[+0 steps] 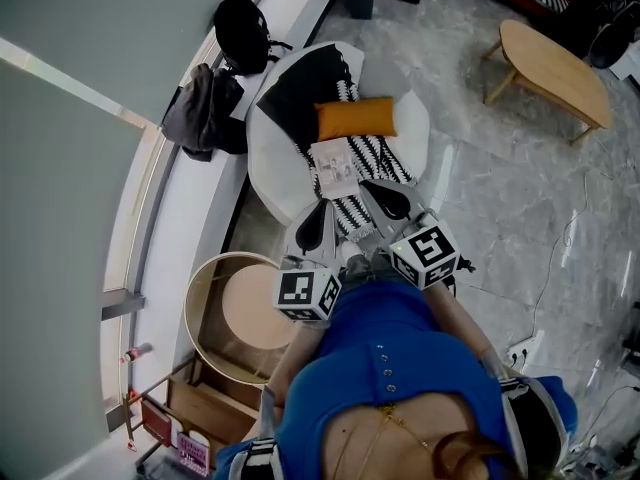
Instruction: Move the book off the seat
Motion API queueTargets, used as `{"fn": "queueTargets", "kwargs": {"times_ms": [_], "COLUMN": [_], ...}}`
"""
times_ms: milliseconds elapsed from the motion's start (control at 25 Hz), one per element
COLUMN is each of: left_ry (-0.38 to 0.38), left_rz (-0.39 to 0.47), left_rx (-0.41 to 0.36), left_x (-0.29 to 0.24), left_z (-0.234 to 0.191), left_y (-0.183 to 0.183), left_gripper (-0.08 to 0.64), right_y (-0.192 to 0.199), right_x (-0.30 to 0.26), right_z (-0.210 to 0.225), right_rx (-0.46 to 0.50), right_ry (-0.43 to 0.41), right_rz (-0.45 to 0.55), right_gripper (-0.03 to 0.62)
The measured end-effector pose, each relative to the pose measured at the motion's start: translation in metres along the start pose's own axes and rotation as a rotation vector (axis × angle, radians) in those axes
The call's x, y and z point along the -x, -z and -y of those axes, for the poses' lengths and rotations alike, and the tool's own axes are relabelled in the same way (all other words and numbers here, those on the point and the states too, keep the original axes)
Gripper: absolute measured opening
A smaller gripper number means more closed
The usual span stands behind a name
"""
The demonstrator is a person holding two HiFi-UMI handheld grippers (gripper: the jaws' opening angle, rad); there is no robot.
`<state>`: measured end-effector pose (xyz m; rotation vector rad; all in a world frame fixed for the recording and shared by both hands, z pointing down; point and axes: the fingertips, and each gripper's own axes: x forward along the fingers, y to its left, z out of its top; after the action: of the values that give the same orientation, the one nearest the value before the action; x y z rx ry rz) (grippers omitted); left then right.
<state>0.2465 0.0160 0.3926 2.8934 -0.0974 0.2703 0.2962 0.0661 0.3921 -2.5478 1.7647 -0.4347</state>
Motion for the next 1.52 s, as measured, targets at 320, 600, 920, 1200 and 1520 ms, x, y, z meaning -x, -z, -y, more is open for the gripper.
{"fn": "queueTargets", "kwargs": {"times_ms": [320,600,920,1200,1520], "left_ry": [-0.031,-0.078,-0.136,-0.164,-0.165], "left_rz": [0.002,0.008,0.028,0.024,0.023], "left_rx": [-0.056,-0.022,-0.008,0.003,0.017], "left_x": [-0.016,-0.041,-0.066,-0.080,-0.086], "left_z": [-0.012,-0.012,0.000,0.002,0.004], "left_y": [-0.014,-0.023,-0.036,-0.035,-0.033], "left_gripper": [0.002,0.002,0.003,0.003,0.003], "right_y": [-0.010,-0.029,-0.039,-0.039,-0.037], "right_x": [-0.025,-0.033,-0.035,-0.042,-0.045], "right_z": [0.011,0.038,0.066,0.074,0.073], "right_rx": [0.042,0.081,0.086,0.087,0.089], "right_ry": [-0.036,-0.035,-0.090,-0.145,-0.177], "right_rz": [-0.017,0.000,-0.014,-0.027,-0.027], "right_gripper": [0.000,0.000,0.000,0.000,0.000]}}
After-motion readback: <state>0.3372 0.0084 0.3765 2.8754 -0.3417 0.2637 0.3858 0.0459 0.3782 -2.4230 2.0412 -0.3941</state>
